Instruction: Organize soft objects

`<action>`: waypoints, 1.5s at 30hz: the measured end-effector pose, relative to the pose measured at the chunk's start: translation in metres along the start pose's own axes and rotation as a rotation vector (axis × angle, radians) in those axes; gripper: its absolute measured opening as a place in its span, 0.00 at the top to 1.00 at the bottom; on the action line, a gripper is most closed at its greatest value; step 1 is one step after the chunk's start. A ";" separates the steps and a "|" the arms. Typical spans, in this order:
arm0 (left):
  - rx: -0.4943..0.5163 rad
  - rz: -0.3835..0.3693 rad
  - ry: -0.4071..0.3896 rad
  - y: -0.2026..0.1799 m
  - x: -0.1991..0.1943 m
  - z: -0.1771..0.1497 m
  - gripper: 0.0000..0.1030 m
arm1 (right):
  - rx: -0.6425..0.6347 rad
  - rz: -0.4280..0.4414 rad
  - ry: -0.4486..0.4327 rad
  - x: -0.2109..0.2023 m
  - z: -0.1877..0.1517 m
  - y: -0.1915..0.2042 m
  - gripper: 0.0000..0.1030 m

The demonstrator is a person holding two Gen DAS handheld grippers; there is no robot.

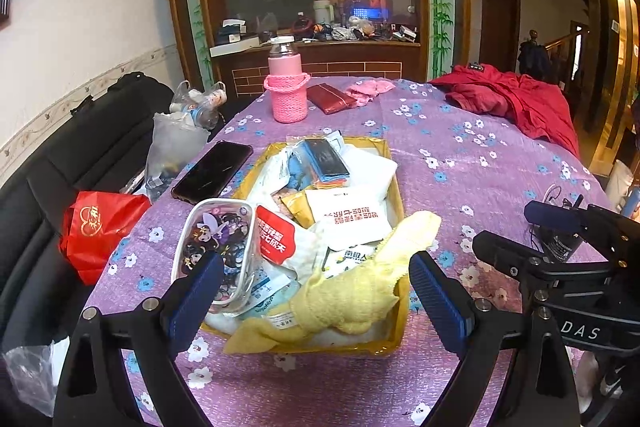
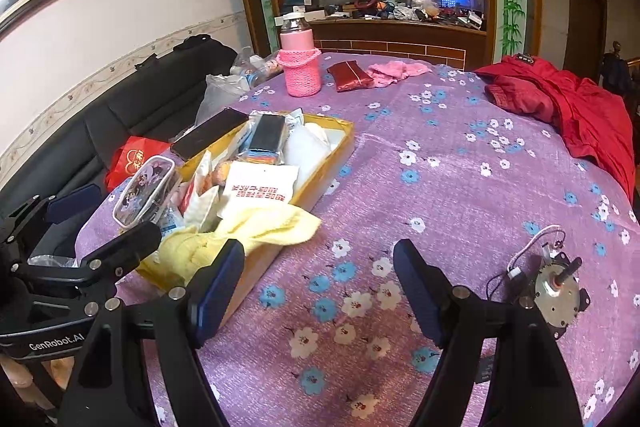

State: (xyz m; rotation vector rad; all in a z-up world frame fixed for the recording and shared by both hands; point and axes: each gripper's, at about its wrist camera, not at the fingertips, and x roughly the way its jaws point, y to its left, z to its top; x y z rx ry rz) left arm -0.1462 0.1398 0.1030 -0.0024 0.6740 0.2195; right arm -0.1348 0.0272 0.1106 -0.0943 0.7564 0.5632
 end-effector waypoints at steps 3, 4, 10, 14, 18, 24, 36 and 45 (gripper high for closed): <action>0.008 0.004 0.000 -0.005 0.000 -0.001 0.07 | 0.005 -0.002 0.002 0.000 -0.003 -0.003 0.26; 0.010 0.006 -0.002 -0.007 0.000 -0.001 0.07 | 0.006 -0.002 0.003 0.000 -0.003 -0.004 0.26; 0.016 0.011 -0.008 -0.012 -0.001 -0.001 0.07 | 0.015 -0.005 0.007 0.000 -0.008 -0.011 0.26; 0.017 0.017 -0.023 -0.016 -0.004 0.000 0.07 | 0.024 -0.009 0.004 -0.001 -0.011 -0.015 0.25; 0.011 0.028 -0.047 -0.017 -0.008 0.000 0.07 | 0.031 -0.012 0.002 -0.003 -0.013 -0.018 0.25; -0.019 0.064 -0.112 -0.014 -0.020 0.002 0.06 | 0.023 -0.019 -0.006 -0.006 -0.017 -0.017 0.25; -0.058 -0.012 -0.372 -0.018 -0.076 0.014 0.00 | -0.002 -0.038 -0.069 -0.029 -0.025 -0.013 0.25; -0.066 -0.108 -0.267 -0.046 -0.058 0.016 0.00 | -0.052 -0.105 -0.088 -0.041 -0.042 -0.017 0.16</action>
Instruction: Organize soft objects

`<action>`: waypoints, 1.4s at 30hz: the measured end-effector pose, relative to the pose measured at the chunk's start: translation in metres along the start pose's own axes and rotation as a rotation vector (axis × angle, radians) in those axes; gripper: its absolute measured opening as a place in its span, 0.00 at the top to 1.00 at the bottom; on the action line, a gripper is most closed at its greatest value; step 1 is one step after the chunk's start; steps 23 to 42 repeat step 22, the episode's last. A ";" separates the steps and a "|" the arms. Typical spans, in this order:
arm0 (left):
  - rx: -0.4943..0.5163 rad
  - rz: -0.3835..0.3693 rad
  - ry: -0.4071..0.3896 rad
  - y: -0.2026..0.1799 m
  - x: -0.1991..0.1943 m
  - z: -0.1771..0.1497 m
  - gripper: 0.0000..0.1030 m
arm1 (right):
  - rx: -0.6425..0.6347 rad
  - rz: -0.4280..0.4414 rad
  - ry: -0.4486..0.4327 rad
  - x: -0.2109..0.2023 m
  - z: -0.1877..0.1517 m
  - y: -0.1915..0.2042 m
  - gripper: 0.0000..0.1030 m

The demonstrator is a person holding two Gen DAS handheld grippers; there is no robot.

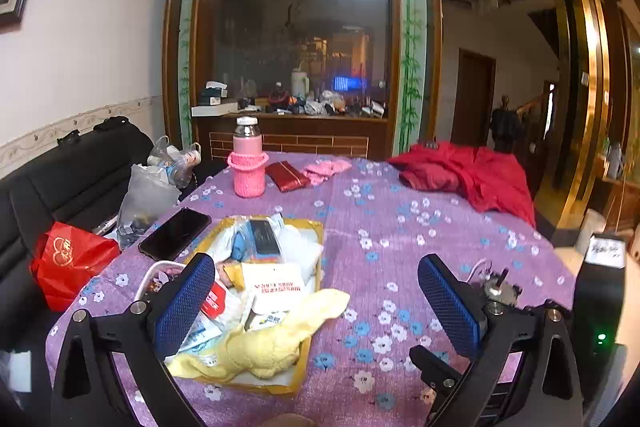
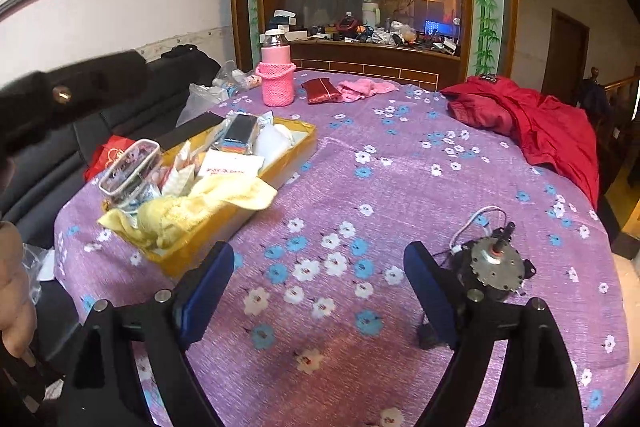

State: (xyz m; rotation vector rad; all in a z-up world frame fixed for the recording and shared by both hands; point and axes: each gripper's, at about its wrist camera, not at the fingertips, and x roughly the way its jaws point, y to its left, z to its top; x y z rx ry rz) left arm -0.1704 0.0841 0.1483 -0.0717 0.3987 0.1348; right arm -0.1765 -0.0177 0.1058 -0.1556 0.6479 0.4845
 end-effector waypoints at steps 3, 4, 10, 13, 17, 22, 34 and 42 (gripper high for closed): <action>0.031 0.015 0.030 -0.010 0.004 -0.007 0.00 | 0.009 -0.001 0.009 0.003 -0.003 -0.004 0.16; 0.041 0.016 0.039 -0.013 0.005 -0.010 0.00 | 0.013 -0.001 0.012 0.004 -0.004 -0.005 0.16; 0.068 0.018 0.101 -0.021 0.017 -0.018 0.00 | 0.032 -0.014 0.028 0.009 -0.006 -0.012 0.16; 0.070 0.013 0.129 -0.023 0.025 -0.021 0.00 | 0.040 -0.024 0.030 0.010 -0.005 -0.017 0.16; 0.070 0.001 0.158 -0.025 0.035 -0.024 0.00 | 0.057 -0.034 0.035 0.012 -0.004 -0.024 0.16; 0.080 -0.049 0.211 -0.030 0.044 -0.028 0.00 | 0.078 -0.074 0.061 0.016 -0.006 -0.034 0.16; 0.080 -0.049 0.211 -0.030 0.044 -0.028 0.00 | 0.078 -0.074 0.061 0.016 -0.006 -0.034 0.16; 0.080 -0.049 0.211 -0.030 0.044 -0.028 0.00 | 0.078 -0.074 0.061 0.016 -0.006 -0.034 0.16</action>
